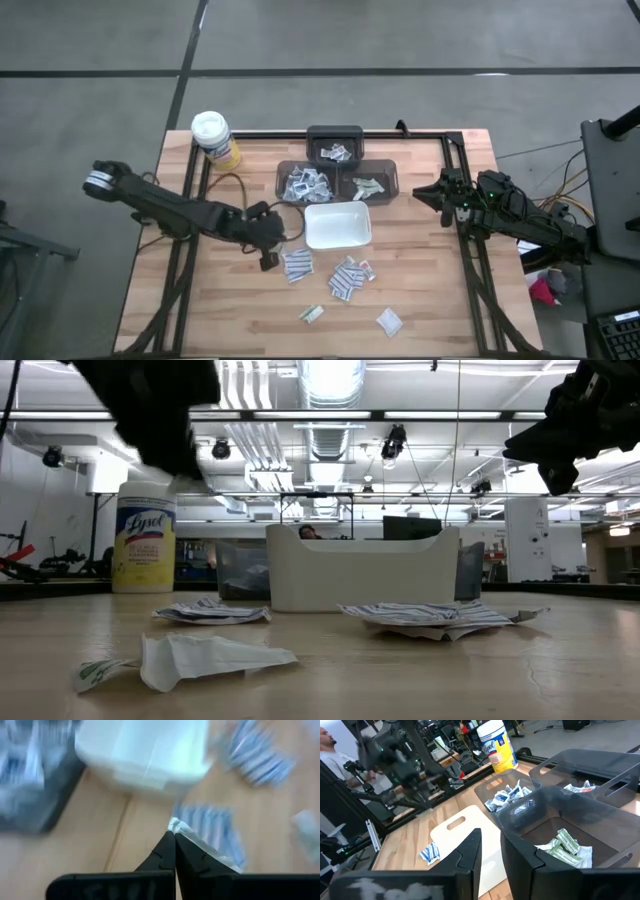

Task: Pick & Place First Aid Supplies
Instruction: Put the green bandage into the bottom right black bin

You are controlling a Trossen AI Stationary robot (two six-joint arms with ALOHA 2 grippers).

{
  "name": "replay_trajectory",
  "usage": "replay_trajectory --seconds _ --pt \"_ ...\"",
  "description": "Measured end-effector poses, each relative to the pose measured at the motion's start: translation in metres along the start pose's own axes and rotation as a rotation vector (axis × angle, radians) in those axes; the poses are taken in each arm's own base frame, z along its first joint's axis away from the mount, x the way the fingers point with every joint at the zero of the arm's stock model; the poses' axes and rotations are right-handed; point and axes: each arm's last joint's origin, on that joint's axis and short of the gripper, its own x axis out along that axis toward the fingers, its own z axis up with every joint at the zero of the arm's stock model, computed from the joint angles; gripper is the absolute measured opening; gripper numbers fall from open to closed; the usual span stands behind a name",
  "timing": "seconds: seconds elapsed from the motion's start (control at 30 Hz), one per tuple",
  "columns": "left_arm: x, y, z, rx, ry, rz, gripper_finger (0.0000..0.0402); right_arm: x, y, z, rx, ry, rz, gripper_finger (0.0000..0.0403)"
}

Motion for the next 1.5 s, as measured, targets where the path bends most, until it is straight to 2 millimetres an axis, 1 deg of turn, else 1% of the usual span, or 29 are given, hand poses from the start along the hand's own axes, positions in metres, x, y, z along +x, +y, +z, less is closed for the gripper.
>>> replay_trajectory --seconds 0.07,0.17,0.37,0.47,0.57,0.7,0.8,0.93,1.1,1.3,1.4,1.5 --pt "-0.009 -0.002 0.009 0.004 -0.088 -0.046 0.0 0.0 0.0 0.0 0.0 0.0 0.0 0.0069" --pt "-0.017 -0.005 0.02 0.009 -0.209 -0.102 0.0 0.0 0.0 0.0 0.0 0.0 0.0 0.0073" --pt "-0.023 -0.007 0.042 0.035 -0.424 -0.156 0.0 0.0 0.0 0.0 0.0 0.0 0.0 0.0083" --pt "-0.022 -0.004 0.052 0.029 -0.522 -0.111 0.0 0.0 0.0 0.0 0.0 0.0 0.0 0.0086" --pt "-0.021 0.0 0.061 0.018 -0.61 -0.029 0.0 0.0 0.0 0.0 0.0 0.0 0.0 0.0086" --pt "-0.015 0.005 0.07 0.061 -0.677 0.038 0.0 0.0 0.0 0.0 0.0 0.0 0.0 0.008" --pt "-0.009 0.007 0.079 0.127 -0.666 0.081 0.0 0.0 0.0 0.0 0.0 0.0 0.0 0.0074" --pt "-0.002 0.006 0.097 0.278 -0.627 0.148 0.0 0.0 0.0 0.0 0.0 0.0 0.0 0.0068" --pt "0.014 0.01 0.118 0.463 -0.515 0.25 0.0 0.0 0.0 0.0 0.0 0.001 0.0 0.0073" --pt "0.037 0.027 0.145 0.596 -0.41 0.306 0.0 0.0 0.0 0.0 0.0 0.001 0.0 0.0082" --pt "0.049 0.04 0.157 0.613 -0.387 0.338 0.0 0.0 0.0 0.0 0.0 0.001 0.0 0.0086" --pt "0.062 0.054 0.168 0.591 -0.367 0.37 0.0 0.0 0.0 0.0 0.0 0.001 0.0 0.0086"
